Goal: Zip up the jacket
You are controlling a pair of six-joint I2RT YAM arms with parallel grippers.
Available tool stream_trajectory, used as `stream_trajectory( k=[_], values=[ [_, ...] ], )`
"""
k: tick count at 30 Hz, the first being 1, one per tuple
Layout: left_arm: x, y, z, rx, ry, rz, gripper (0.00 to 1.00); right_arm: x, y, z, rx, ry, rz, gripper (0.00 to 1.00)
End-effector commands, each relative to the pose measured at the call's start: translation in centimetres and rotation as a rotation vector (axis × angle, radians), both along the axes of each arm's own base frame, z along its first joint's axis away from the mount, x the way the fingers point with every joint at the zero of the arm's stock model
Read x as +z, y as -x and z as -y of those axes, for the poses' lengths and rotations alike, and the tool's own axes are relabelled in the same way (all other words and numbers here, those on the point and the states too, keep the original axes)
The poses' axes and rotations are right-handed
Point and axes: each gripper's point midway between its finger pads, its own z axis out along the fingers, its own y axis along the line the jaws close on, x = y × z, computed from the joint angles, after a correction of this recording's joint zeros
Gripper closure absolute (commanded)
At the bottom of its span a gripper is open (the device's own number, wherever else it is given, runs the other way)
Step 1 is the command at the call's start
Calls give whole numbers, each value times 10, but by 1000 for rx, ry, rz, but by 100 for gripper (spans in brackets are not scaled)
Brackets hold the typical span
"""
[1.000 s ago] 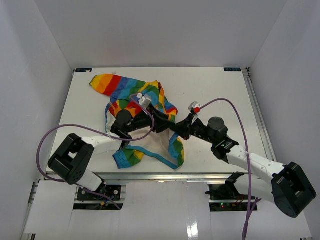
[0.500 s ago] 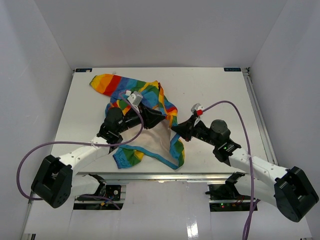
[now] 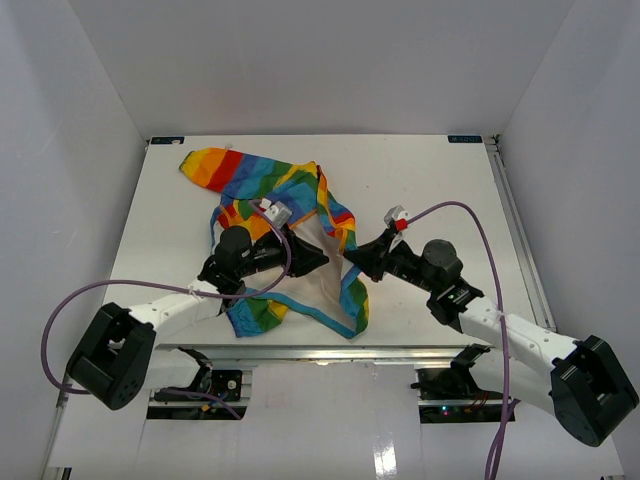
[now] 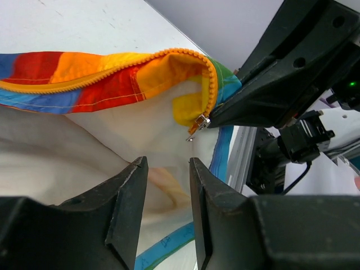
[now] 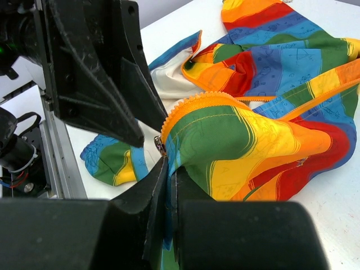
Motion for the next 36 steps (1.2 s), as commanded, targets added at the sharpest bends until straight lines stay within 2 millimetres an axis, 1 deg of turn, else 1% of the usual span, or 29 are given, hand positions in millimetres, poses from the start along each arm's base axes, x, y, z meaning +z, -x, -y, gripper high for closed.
stream_trajectory(
  k=[1, 8, 12, 16, 20, 22, 25, 26, 30, 34, 35, 36],
  values=[
    [7, 18, 12, -134, 63, 6, 51, 22, 1, 1, -6, -55, 55, 92],
    [15, 18, 25, -143, 88, 29, 49, 19, -1, 1, -13, -48, 50, 92],
    [13, 17, 35, -146, 60, 20, 49, 17, 0, 1, -13, -47, 46, 92],
    [14, 15, 41, -141, 55, 19, 55, 18, 0, 1, -11, -51, 46, 92],
    [15, 11, 42, -117, 57, 18, 68, 16, 1, 1, -10, -47, 43, 92],
    [14, 8, 40, -95, 55, 18, 78, 16, 1, 1, -10, -46, 43, 92],
    [13, 3, 37, -52, 40, 20, 97, 16, 1, 3, -16, -45, 46, 92],
    [11, 1, 36, -38, 34, 19, 100, 16, 0, 3, -19, -43, 46, 92],
    [8, -4, 29, 15, 11, 12, 100, 17, 0, 4, -27, -42, 50, 92],
    [13, -5, 23, 56, 20, 26, 100, 15, 0, 4, -26, -40, 45, 92],
    [16, -4, 22, 55, 25, 30, 99, 15, -1, 4, -28, -40, 44, 92],
    [17, -4, 22, 54, 27, 32, 94, 15, -1, 4, -30, -40, 44, 92]
  ],
)
